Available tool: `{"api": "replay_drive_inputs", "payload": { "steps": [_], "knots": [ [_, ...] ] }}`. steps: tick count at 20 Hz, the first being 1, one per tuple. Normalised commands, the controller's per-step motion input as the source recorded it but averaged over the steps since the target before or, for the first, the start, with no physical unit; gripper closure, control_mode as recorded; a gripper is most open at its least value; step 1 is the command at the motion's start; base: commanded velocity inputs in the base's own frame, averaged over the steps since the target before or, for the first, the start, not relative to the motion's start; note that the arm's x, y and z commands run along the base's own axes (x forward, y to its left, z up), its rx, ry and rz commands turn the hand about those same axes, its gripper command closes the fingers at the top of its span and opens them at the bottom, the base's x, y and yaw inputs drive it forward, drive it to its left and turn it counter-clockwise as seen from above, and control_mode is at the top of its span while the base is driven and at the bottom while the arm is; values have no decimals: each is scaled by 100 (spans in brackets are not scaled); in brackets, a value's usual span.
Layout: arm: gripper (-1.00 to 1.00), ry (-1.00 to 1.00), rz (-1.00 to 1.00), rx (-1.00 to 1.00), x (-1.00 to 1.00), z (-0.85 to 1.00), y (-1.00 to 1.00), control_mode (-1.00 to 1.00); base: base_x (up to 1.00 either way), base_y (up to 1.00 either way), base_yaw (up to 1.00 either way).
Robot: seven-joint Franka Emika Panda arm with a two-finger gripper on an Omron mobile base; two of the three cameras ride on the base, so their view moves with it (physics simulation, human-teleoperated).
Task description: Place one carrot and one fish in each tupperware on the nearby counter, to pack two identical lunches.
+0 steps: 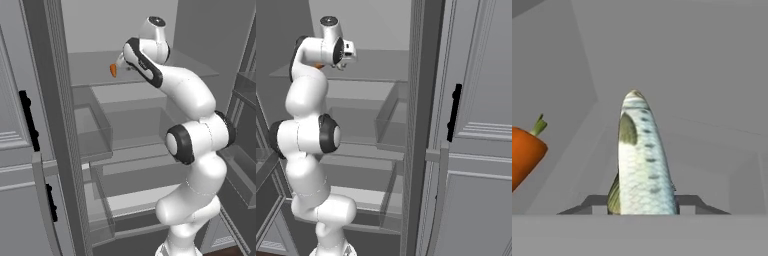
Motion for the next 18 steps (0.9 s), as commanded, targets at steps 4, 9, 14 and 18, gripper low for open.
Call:
{"api": "replay_drive_inputs", "payload": {
  "steps": [4, 9, 14, 18],
  "knots": [
    [100, -20, 0, 0, -100, -19, -32, -100, 0, 0, 0],
    [100, -11, -1, 0, -100, -12, -26, -100, 0, 0, 0],
    [100, 21, -4, 0, -100, -7, -11, -100, 0, 0, 0],
    [100, 55, 0, -7, -88, -65, 0, -100, 0, 0, 0]
  ]
}}
